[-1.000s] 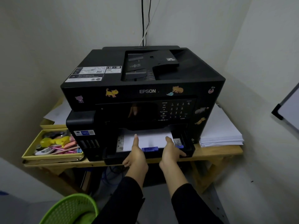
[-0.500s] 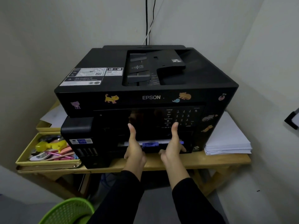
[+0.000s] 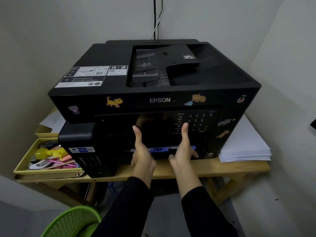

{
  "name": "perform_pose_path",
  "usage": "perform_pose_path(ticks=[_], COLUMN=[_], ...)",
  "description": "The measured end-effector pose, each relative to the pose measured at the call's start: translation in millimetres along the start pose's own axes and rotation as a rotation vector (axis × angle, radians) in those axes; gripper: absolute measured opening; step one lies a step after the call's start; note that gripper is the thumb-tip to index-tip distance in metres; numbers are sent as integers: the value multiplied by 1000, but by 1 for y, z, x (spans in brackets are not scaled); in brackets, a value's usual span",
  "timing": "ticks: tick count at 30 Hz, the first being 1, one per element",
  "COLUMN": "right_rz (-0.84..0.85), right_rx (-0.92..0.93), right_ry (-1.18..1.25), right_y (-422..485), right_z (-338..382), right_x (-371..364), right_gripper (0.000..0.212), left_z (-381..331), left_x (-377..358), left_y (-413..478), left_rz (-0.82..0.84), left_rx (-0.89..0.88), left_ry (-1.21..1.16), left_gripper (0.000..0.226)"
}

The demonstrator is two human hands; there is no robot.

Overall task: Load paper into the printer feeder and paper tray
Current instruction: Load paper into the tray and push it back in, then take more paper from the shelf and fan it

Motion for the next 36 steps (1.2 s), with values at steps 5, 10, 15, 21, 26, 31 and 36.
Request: perform_pose_path(ticks=[5, 10, 15, 21, 26, 31, 36], right_rz=[-6, 15, 133, 201, 204, 206, 45], right_rx=[11, 25, 83, 90, 97, 90, 173], right_ry=[20, 19, 36, 91, 76, 48, 0], right_y=[0, 4, 16, 21, 24, 22, 21], right_z=[1, -1, 6, 4, 2, 4, 1], right_x=[0, 0, -8, -15, -14, -15, -2], right_gripper=[144, 143, 120, 130, 134, 140, 137], left_z=[1, 2, -1, 0, 1, 0, 16], left_x=[2, 2, -5, -12, -14, -15, -5], left_y=[3, 7, 17, 20, 24, 22, 24], left_rz=[-14, -22, 107, 166, 189, 247, 82], left_rx=[-7, -17, -59, -75, -67, -89, -45], left_ry=[-18, -8, -2, -63, -55, 21, 206], left_gripper=[131, 131, 118, 122, 132, 144, 130])
Point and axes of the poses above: each hand's wrist, its own y-axis towards the middle knuckle, its own x-axis out of the back of the hand, z = x × y, the point moved 8 cm from there along y, towards the middle knuckle, and after that the axes turned 2 degrees about -z, right-handed, at the moved point
